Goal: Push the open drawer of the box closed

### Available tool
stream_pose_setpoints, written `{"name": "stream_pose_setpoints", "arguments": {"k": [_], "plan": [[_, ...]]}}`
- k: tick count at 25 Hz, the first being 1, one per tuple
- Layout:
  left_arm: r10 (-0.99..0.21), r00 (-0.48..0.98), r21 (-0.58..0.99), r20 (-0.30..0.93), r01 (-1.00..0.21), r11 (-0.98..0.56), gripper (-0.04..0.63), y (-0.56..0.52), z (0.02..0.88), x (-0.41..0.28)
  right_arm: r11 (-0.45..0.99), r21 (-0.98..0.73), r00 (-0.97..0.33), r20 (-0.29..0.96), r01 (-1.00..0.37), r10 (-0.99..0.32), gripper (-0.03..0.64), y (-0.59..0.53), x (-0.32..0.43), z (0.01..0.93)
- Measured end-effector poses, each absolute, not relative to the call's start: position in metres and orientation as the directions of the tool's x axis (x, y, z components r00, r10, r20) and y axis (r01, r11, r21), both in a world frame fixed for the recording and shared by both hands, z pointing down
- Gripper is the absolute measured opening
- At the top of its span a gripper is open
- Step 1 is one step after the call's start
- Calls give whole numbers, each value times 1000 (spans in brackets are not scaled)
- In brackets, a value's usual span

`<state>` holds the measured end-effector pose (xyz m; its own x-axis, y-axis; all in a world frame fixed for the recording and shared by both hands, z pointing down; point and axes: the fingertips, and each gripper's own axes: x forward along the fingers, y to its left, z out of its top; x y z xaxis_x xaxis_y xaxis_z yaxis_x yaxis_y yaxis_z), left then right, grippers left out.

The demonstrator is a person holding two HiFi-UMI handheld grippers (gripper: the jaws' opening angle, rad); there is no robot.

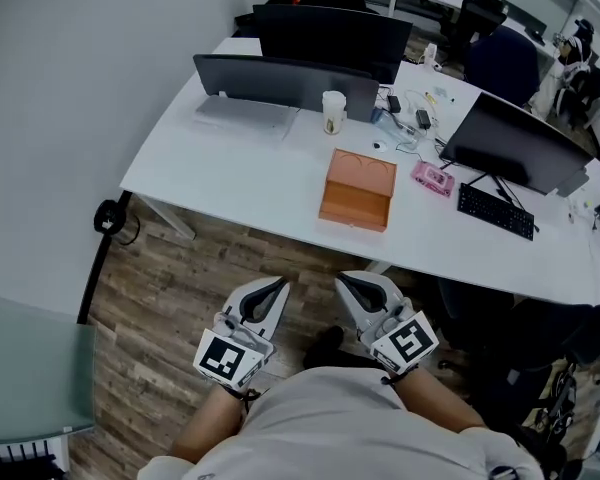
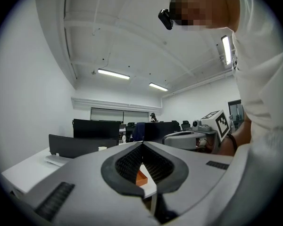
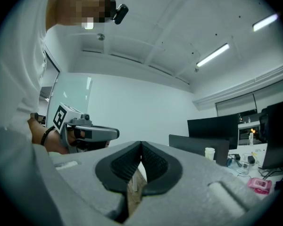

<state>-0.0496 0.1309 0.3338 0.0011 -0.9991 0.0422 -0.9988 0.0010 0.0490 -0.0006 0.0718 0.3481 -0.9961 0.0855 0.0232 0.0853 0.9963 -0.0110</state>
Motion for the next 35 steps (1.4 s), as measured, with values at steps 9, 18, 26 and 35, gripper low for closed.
{"name": "stream_pose_setpoints", "arguments": {"k": [9,18,26,35], "plan": [[-997,60,57,54,-997,-57,0,36,334,-73,999,-20,-999,30,35,36,3,-12,-13,346],[-982,184,38,32,-983,-182,0,-35,327,-56,996,2,-996,18,-89,-89,3,-69,13,345],[-939,343,45,12,-939,-342,0,-82,327,-39,974,12,-973,37,-228,-228,3,-93,27,340],[-870,492,56,15,-869,-491,0,-133,331,-60,919,-7,-918,60,-393,-392,3,-134,9,349]]}}
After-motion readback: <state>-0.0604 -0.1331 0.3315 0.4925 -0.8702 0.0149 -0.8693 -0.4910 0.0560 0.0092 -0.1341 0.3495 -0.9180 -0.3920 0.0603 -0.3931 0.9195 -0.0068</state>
